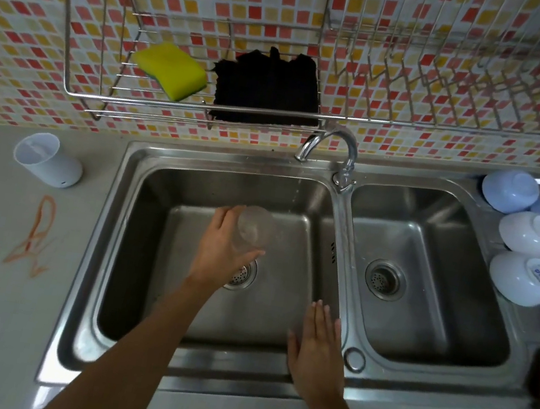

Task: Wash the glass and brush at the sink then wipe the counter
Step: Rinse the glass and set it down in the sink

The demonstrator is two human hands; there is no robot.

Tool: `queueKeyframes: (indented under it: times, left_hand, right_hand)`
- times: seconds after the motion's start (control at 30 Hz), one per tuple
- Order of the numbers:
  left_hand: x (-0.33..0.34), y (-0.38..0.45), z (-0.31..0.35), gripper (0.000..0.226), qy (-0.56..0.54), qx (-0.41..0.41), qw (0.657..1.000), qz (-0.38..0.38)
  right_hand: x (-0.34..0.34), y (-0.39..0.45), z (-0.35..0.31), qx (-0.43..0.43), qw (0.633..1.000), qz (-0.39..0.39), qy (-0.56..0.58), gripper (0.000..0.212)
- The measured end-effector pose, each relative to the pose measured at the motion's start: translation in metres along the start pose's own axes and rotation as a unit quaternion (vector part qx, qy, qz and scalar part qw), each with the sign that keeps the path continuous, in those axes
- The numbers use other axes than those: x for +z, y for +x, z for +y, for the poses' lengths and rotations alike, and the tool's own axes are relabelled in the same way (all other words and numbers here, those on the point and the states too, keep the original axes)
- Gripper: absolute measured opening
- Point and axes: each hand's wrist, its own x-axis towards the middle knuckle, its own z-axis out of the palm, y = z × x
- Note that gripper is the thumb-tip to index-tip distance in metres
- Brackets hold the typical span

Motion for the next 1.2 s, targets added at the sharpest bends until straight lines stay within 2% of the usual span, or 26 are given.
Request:
queueKeyframes:
  times: [0.17,0.3,0.37,0.43,0.53,0.7,0.87,1.0,1.1,1.2]
  left_hand:
    - [0.0,-0.008,-0.008,0.082,0.009,-0.007,1.0,-0.013]
    - [0.001,-0.016,-0.011,0.082,-0.025,-0.052,0.998,0.012]
    - [0.004,-0.02,-0.01,0.073,-0.087,-0.109,0.99,0.012]
    - [0.01,-0.022,-0.008,0.056,-0.193,-0.195,0.962,0.018]
    - [0.023,-0.022,-0.014,0.055,-0.274,-0.241,0.93,0.027]
    - [0.027,-0.02,-0.019,0.079,-0.188,-0.164,0.968,-0.005]
    - [0.017,-0.022,-0.017,0.075,-0.048,-0.024,0.998,-0.027]
    - [0.018,-0.021,-0.027,0.078,0.094,0.081,0.991,-0.058]
    - [0.019,-0.025,-0.033,0.081,0.154,0.088,0.979,-0.097]
    - [0.019,-0.032,-0.039,0.08,0.205,0.086,0.968,-0.118]
  right_hand:
    - [-0.002,-0.018,0.003,-0.1,0.995,-0.024,-0.013,0.069]
    - [-0.003,-0.017,0.002,-0.091,0.996,-0.013,-0.012,0.07]
    - [-0.003,-0.016,0.001,-0.087,0.996,-0.013,-0.013,0.07]
    - [-0.004,-0.016,0.0,-0.084,0.996,-0.013,-0.014,0.069]
    - [-0.007,-0.017,-0.001,-0.078,0.997,-0.003,-0.013,0.068]
    - [-0.007,-0.017,-0.002,-0.077,0.997,0.002,-0.005,0.071]
    - [-0.005,-0.017,-0.001,-0.078,0.997,0.0,0.007,0.071]
    - [-0.004,-0.016,0.0,-0.074,0.997,0.0,-0.002,0.072]
    - [-0.005,-0.015,-0.002,-0.044,0.999,-0.001,-0.021,0.074]
    - [-0.007,-0.012,-0.005,0.024,0.999,0.007,-0.023,0.08]
